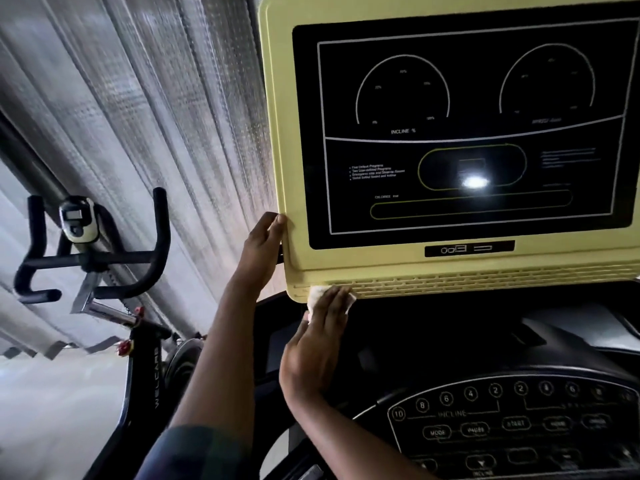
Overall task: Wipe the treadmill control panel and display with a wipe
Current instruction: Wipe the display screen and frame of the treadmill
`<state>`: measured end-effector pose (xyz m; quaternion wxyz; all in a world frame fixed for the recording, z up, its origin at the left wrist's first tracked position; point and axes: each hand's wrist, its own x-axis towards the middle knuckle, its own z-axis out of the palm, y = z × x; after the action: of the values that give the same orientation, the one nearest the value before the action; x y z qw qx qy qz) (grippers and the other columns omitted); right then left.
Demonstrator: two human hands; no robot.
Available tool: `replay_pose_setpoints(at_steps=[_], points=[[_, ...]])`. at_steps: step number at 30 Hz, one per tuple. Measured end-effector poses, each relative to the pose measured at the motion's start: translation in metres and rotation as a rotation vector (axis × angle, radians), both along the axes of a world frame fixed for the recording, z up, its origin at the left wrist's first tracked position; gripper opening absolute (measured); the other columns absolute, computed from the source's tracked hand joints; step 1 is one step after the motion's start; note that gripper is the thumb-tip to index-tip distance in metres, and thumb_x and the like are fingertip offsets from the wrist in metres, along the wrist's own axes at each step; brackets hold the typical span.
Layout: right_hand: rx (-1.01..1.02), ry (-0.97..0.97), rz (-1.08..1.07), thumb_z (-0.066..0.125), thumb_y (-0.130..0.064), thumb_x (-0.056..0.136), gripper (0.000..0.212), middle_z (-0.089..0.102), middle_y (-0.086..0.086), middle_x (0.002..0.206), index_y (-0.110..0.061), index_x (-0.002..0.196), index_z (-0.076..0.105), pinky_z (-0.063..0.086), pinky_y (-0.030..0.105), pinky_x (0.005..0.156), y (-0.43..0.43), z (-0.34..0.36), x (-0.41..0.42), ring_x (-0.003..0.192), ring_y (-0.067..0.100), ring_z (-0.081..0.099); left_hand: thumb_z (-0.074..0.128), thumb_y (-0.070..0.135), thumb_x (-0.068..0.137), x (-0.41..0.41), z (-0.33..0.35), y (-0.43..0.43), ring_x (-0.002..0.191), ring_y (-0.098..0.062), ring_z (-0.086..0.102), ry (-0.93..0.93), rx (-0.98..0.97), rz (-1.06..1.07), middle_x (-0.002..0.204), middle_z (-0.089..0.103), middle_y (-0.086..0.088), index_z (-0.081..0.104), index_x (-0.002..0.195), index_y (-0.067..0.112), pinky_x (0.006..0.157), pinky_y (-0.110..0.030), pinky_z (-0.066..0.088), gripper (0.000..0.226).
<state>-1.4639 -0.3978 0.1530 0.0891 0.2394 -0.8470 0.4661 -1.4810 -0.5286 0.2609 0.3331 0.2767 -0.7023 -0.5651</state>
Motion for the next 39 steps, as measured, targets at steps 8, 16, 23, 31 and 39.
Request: replay_pose_setpoints(at_steps=[8, 16, 23, 31, 39], points=[[0.05, 0.124, 0.106, 0.033, -0.014, 0.099, 0.063, 0.008, 0.013, 0.169, -0.004, 0.159, 0.018, 0.015, 0.043, 0.127, -0.006, -0.01, 0.013, 0.157, 0.029, 0.002, 0.045, 0.044, 0.103, 0.0, -0.001, -0.001, 0.075, -0.017, 0.058, 0.029, 0.015, -0.019, 0.078, 0.056, 0.006, 0.052, 0.096, 0.012, 0.068, -0.039, 0.058, 0.033], [0.092, 0.035, -0.071, 0.043, -0.012, 0.1, 0.064, 0.008, 0.013, 0.168, -0.002, 0.158, 0.019, 0.012, 0.041, 0.128, -0.001, -0.006, -0.008, 0.157, 0.028, 0.001, 0.045, 0.066, 0.087, 0.0, -0.001, 0.002, 0.076, -0.028, 0.061, -0.027, -0.071, 0.051, 0.081, 0.058, -0.005, 0.055, 0.092, 0.027, 0.074, -0.056, 0.059, 0.041], [0.173, 0.182, 0.149, 0.033, -0.016, 0.098, 0.064, 0.004, 0.011, 0.169, -0.008, 0.16, 0.018, 0.014, 0.04, 0.127, 0.001, -0.013, 0.009, 0.157, 0.027, 0.0, 0.044, 0.073, 0.084, 0.0, -0.002, 0.002, 0.069, -0.021, 0.058, -0.031, -0.089, 0.086, 0.072, 0.056, 0.004, 0.055, 0.091, 0.027, 0.074, -0.061, 0.056, 0.047], [0.15, 0.184, 0.137, 0.046, -0.013, 0.096, 0.071, 0.002, 0.008, 0.17, -0.01, 0.16, 0.015, 0.012, 0.037, 0.128, 0.003, -0.009, -0.004, 0.157, 0.024, -0.002, 0.044, 0.075, 0.084, -0.002, -0.003, 0.001, 0.063, -0.018, 0.055, -0.036, -0.085, 0.091, 0.065, 0.055, 0.01, 0.055, 0.093, 0.023, 0.07, -0.06, 0.057, 0.054], [-0.112, 0.096, 0.323, 0.038, -0.02, 0.105, 0.056, 0.011, -0.003, 0.169, -0.017, 0.159, 0.023, 0.014, 0.03, 0.127, 0.011, 0.027, -0.024, 0.156, 0.012, 0.006, 0.037, 0.066, 0.092, -0.003, -0.002, 0.011, 0.075, -0.019, 0.063, -0.075, -0.162, 0.188, 0.073, 0.062, 0.003, 0.056, 0.089, 0.032, 0.071, -0.047, 0.056, 0.039]])
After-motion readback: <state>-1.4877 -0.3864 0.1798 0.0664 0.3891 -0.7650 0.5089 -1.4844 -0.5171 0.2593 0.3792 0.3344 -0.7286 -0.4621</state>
